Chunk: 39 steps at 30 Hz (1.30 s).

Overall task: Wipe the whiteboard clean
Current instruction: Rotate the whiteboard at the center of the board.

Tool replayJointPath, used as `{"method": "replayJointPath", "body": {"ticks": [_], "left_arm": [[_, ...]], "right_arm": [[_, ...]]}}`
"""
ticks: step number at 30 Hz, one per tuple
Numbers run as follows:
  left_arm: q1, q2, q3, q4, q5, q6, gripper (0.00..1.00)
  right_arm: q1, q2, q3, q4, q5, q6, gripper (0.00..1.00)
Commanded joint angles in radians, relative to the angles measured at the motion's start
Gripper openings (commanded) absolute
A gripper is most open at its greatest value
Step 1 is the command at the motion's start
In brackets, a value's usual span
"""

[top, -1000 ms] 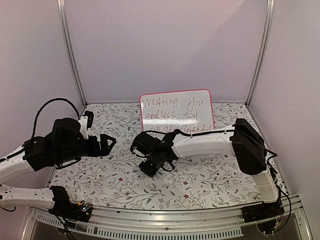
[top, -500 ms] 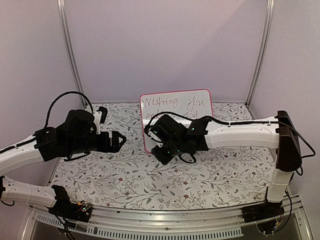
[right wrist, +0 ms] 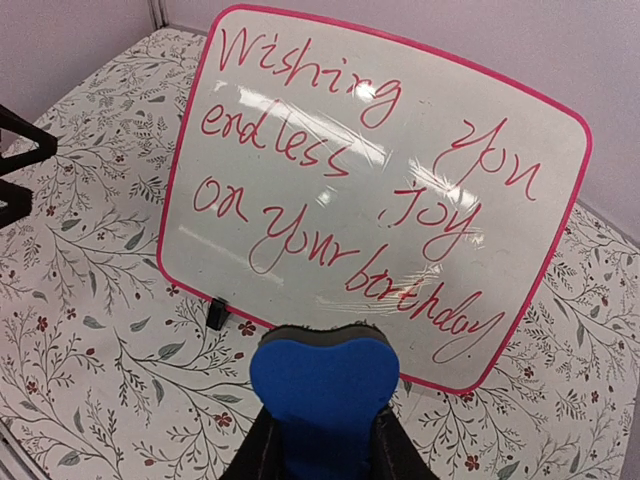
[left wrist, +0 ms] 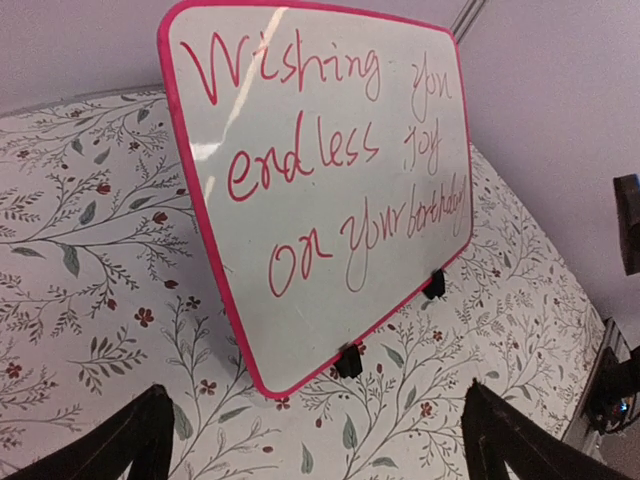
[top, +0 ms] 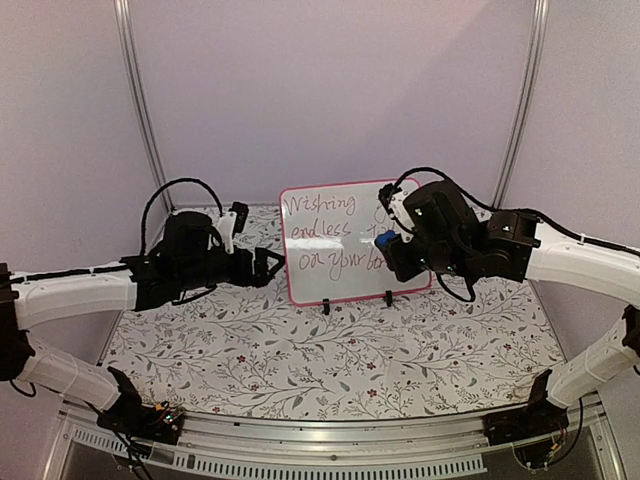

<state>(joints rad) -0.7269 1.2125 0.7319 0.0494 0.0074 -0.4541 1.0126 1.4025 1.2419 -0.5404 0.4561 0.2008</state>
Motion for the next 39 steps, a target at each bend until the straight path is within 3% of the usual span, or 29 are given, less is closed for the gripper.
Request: {"method": "replayJointPath", "body": {"ticks": [1, 5, 10, 15, 20, 23, 30, 39], "left_arm": [[0.112, 0.167, 0.067, 0.253, 0.207, 0.096, 1.0], [0.234, 0.305, 0.13, 0.389, 0.401, 0.095, 1.0], [0.324, 0.394, 0.107, 0.643, 0.543, 0.022, 1.0], [0.347, 0.544, 0.192, 0.654, 0.641, 0.062, 0.98], [0.414, 0.66, 0.23, 0.769, 0.755, -0.011, 0.91], [0.442, 0.693, 0.231, 0.837, 0.786, -0.058, 0.87], [0.443, 0.772, 0.32, 0.801, 0.799, -0.072, 0.8], [0.437, 0.854, 0.39, 0.793, 0.833, -0.088, 0.55]], "right_arm": [[0.003, -0.054, -0.047, 0.043, 0.023, -0.01, 0.07], [0.003, -0.101, -0.071, 0.067, 0.03, -0.029, 0.07], [0.001, -0.133, -0.068, 0.067, 0.051, -0.054, 0.07], [0.001, -0.13, -0.05, 0.065, 0.051, -0.063, 0.08], [0.001, -0.117, -0.036, 0.066, 0.061, -0.073, 0.09], [0.001, -0.107, -0.027, 0.063, 0.062, -0.075, 0.1], [0.001, -0.09, -0.024, 0.068, 0.075, -0.091, 0.11], [-0.002, -0.067, -0.028, 0.073, 0.084, -0.105, 0.11]]}}
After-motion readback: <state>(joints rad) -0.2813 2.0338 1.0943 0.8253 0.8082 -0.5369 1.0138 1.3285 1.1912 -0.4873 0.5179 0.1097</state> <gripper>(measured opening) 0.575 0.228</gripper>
